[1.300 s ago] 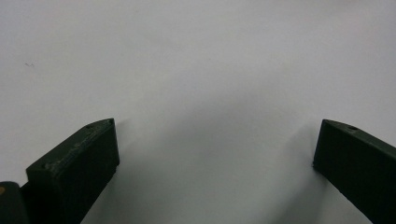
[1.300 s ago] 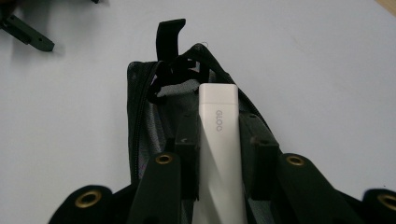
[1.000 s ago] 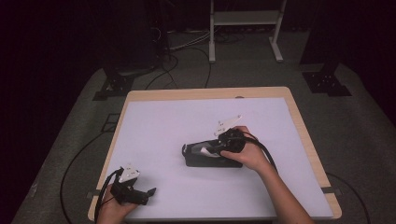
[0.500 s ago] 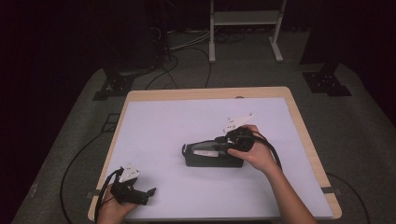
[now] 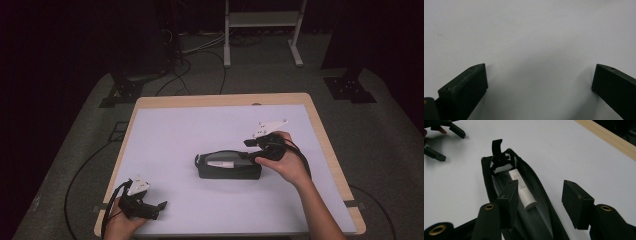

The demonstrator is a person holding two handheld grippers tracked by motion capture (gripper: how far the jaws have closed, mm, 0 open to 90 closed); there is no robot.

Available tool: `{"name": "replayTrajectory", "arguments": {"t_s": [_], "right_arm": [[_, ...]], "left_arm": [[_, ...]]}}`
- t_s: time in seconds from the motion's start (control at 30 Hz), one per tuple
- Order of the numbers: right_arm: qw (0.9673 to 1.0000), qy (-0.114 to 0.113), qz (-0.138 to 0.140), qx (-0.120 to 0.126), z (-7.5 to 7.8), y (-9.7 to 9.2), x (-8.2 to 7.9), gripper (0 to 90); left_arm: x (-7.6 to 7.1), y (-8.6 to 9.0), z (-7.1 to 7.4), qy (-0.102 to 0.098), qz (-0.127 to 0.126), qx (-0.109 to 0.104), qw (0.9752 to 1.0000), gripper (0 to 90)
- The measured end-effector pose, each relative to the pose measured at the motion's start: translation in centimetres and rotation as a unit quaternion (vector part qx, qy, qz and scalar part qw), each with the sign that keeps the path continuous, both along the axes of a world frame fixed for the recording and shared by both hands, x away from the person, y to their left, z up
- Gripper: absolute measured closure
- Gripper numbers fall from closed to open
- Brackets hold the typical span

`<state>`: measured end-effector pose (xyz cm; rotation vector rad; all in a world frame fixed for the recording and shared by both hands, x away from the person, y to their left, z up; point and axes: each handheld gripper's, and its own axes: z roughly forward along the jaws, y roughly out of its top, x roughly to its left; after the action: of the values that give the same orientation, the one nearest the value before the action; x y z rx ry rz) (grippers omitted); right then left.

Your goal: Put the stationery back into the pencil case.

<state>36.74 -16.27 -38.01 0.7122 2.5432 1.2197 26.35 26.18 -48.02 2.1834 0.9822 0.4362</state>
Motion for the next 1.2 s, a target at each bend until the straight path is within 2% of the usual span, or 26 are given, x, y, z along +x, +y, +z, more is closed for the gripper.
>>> {"name": "replayTrajectory", "arguments": {"t_s": [0.07,0.5,0.53,0.7,1.2], "right_arm": [[1.0000,0.001,-0.003,-0.001,0.0,-0.2,-0.1,44.6],[0.9987,0.003,-0.051,0.000,-0.6,-4.6,-1.8,37.1],[0.9984,0.001,-0.057,0.004,-0.8,-5.3,-2.2,35.6],[0.9973,0.005,-0.074,0.002,-1.8,-6.7,-3.2,33.4],[0.9940,0.024,-0.107,-0.008,-5.0,-9.5,-5.4,27.1]], "left_arm": [[0.0,0.0,0.0,0.000,0.000,0.000,1.0000,0.0],[0.0,0.0,0.0,0.001,0.000,-0.001,1.0000,0.0],[0.0,0.0,0.0,0.000,0.000,0.000,1.0000,0.0],[0.0,0.0,0.0,0.001,-0.001,0.001,1.0000,0.0],[0.0,0.0,0.0,0.000,-0.001,0.001,1.0000,0.0]]}}
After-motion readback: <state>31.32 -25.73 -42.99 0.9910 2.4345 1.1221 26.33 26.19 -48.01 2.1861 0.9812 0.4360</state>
